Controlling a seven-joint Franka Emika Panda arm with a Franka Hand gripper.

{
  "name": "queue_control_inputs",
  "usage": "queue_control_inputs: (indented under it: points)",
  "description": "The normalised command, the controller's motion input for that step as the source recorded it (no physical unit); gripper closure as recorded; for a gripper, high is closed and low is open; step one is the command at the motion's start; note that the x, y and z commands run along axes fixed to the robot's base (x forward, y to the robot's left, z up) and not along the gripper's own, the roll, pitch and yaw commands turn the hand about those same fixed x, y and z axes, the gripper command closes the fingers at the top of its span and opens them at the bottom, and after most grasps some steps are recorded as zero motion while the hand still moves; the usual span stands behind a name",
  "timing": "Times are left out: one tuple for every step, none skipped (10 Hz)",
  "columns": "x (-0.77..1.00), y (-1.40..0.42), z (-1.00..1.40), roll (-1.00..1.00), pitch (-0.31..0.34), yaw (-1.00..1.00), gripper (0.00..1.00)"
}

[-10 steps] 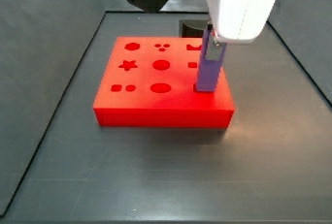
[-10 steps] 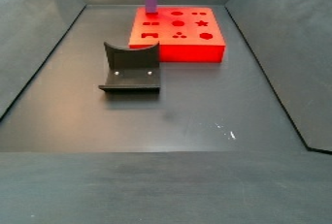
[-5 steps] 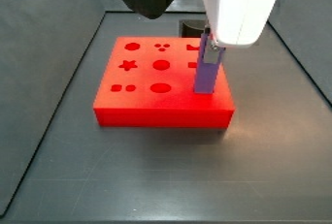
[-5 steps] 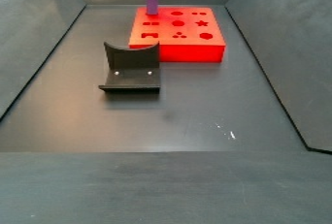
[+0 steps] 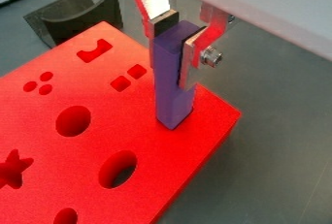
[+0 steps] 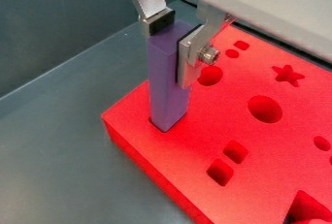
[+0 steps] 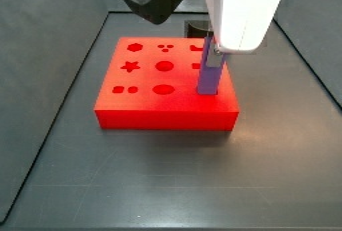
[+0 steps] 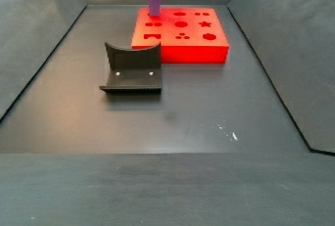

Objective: Insert the rectangle object.

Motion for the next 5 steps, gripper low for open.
queue_control_inputs:
  points:
    - [0.13, -0.17, -0.24, 0.09, 0.09, -0.02, 1.0]
    - [0.12, -0.1, -0.3, 0.11, 0.099, -0.07, 1.0]
    - [0.12, -0.04, -0.35, 0.09, 0.091, -0.07, 1.0]
    - [0.1, 0.0, -0.4, 0.06, 0.074, -0.07, 1.0]
    - [0.09, 0.0, -0.47, 0.0, 0.044, -0.07, 1.0]
